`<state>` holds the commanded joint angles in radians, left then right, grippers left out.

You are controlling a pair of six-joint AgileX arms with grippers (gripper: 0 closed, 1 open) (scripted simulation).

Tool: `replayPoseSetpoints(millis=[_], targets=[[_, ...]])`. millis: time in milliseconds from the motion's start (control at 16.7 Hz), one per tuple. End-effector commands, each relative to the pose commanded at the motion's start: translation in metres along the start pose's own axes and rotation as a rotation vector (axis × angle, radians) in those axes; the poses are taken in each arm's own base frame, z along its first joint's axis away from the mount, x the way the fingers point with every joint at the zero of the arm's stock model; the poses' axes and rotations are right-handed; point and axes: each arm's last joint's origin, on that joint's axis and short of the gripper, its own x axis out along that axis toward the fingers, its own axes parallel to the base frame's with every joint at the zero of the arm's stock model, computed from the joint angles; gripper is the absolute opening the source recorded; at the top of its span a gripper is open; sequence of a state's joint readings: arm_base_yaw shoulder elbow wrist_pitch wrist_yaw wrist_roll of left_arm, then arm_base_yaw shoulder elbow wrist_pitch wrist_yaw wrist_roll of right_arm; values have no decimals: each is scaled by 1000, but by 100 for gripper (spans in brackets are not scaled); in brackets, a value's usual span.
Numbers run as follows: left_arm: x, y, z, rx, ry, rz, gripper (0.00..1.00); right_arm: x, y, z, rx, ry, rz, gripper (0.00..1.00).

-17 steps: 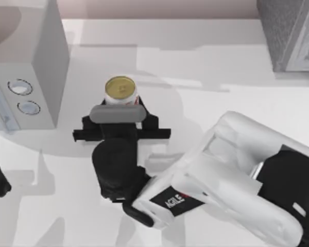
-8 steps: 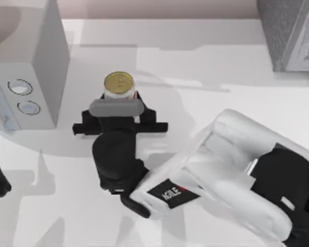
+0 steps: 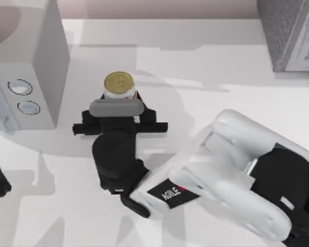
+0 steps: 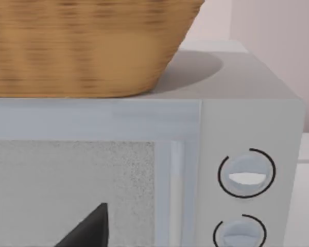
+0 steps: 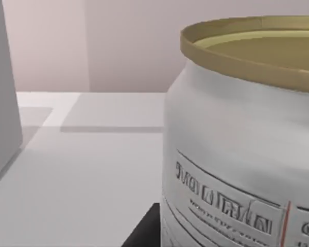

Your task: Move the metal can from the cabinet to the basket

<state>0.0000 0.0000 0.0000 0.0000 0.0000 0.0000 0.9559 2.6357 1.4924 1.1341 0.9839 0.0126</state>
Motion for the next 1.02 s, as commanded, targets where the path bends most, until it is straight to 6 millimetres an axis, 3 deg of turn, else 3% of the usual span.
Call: replayPoseSetpoints(millis=[480, 1020], targets=[[0, 0, 0, 0, 0, 0, 100, 0, 0, 0, 0, 0, 0, 98], [0, 0, 0, 0, 0, 0, 100, 0, 0, 0, 0, 0, 0, 100]])
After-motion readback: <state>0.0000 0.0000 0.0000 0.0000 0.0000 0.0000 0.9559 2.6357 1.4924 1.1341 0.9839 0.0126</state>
